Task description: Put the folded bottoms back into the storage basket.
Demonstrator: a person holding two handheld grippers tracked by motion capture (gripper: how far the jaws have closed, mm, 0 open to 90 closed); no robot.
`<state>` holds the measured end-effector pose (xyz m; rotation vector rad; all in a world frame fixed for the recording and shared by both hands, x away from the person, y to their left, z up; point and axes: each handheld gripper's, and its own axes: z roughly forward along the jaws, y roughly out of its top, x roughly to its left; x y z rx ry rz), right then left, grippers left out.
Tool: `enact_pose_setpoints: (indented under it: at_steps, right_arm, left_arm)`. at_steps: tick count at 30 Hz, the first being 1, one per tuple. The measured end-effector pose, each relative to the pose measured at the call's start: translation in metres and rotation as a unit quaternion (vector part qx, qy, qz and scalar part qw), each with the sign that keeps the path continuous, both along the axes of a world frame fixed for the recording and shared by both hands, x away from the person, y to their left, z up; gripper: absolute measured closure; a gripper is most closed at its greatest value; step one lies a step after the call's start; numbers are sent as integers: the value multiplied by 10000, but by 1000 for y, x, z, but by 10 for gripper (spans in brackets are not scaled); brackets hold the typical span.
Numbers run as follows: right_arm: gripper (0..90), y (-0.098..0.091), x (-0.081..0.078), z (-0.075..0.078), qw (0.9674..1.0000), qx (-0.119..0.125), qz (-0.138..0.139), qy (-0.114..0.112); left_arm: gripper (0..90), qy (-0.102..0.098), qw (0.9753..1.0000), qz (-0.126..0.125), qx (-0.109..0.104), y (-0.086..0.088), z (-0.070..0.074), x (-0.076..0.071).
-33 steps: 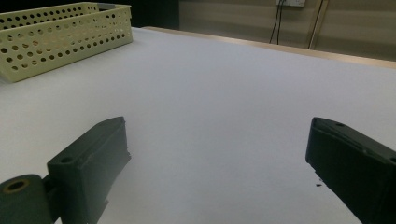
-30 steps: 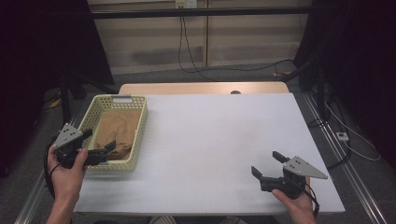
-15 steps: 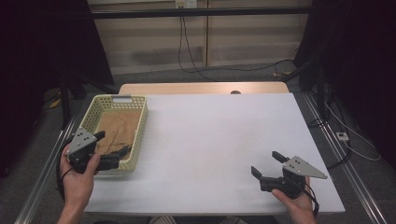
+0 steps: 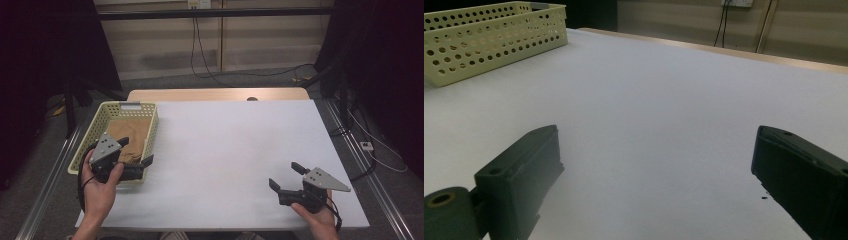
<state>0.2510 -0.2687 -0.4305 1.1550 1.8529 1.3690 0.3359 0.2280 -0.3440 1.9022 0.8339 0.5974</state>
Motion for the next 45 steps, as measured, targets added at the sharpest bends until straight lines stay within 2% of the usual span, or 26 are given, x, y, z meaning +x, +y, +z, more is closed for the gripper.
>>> enact_pose_setpoints:
  at_steps: [16, 20, 23, 29, 32, 39, 45]
  right_arm:
    - [61, 0, 0, 0, 10000, 3, 23, -2]
    - [61, 0, 0, 0, 10000, -2, 27, -14]
    - [61, 0, 0, 0, 10000, 3, 22, -10]
    - [61, 0, 0, 0, 10000, 1, 24, -10]
    - [61, 0, 0, 0, 10000, 0, 32, -7]
    - [61, 1, 1, 0, 10000, -6, 58, -3]
    - [61, 1, 1, 0, 10000, -20, 74, -10]
  left_arm:
    - [40, 146, 9984, -534, -58, -40, -12, -4]
    - [38, 211, 9980, -590, -84, -47, -14, -2]
    - [38, 221, 9976, -658, -15, -53, -16, -1]
    - [38, 265, 9972, -688, -130, -63, -20, -2]
    - [38, 254, 9974, -669, -115, -68, -26, -2]
    - [37, 494, 9955, -805, -66, -76, -45, 0]
    - [38, 653, 9943, -827, -135, -76, -62, -2]
